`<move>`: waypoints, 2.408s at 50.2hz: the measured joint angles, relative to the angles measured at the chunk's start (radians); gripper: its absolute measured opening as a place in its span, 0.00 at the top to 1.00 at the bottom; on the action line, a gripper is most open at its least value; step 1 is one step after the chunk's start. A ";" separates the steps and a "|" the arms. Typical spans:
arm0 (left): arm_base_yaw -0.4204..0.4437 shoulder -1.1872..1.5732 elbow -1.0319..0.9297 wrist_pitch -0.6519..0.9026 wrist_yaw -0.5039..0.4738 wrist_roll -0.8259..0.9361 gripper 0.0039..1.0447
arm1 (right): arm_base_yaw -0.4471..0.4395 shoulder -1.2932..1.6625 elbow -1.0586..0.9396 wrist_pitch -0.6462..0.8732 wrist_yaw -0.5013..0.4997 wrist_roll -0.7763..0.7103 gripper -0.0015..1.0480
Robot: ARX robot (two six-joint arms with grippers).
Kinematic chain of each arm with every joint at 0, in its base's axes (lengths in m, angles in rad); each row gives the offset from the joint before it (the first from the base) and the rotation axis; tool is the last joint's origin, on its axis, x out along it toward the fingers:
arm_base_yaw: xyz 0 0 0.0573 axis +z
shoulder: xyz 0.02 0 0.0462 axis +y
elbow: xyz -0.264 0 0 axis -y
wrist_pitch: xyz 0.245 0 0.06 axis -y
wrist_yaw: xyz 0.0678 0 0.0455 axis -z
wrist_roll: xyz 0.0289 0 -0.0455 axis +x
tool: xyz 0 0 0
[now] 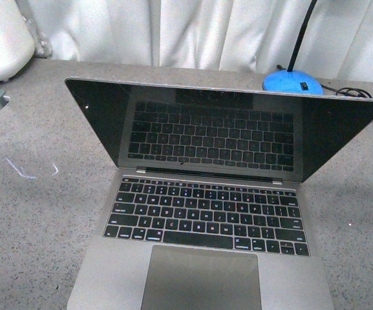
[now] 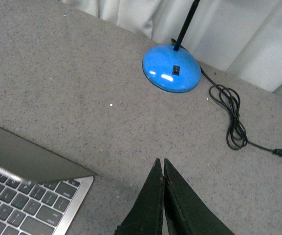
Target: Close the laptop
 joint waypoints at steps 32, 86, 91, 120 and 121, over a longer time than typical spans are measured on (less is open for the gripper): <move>-0.002 0.391 0.393 -0.305 0.073 0.309 0.96 | 0.138 0.338 0.295 -0.076 0.002 -0.089 0.99; -0.171 0.362 0.119 -0.763 0.188 0.625 0.96 | 0.250 0.362 -0.093 -0.210 0.105 0.452 0.99; -0.180 0.356 0.102 -0.763 0.187 0.618 0.96 | 0.243 0.362 -0.116 -0.203 0.110 0.479 0.99; 0.083 0.193 0.110 -0.102 -0.069 0.081 0.96 | 0.073 0.036 -0.070 -0.123 0.155 0.474 0.99; 0.116 0.167 0.110 -0.077 -0.085 0.024 0.96 | 0.059 -0.002 -0.077 -0.124 0.153 0.457 0.99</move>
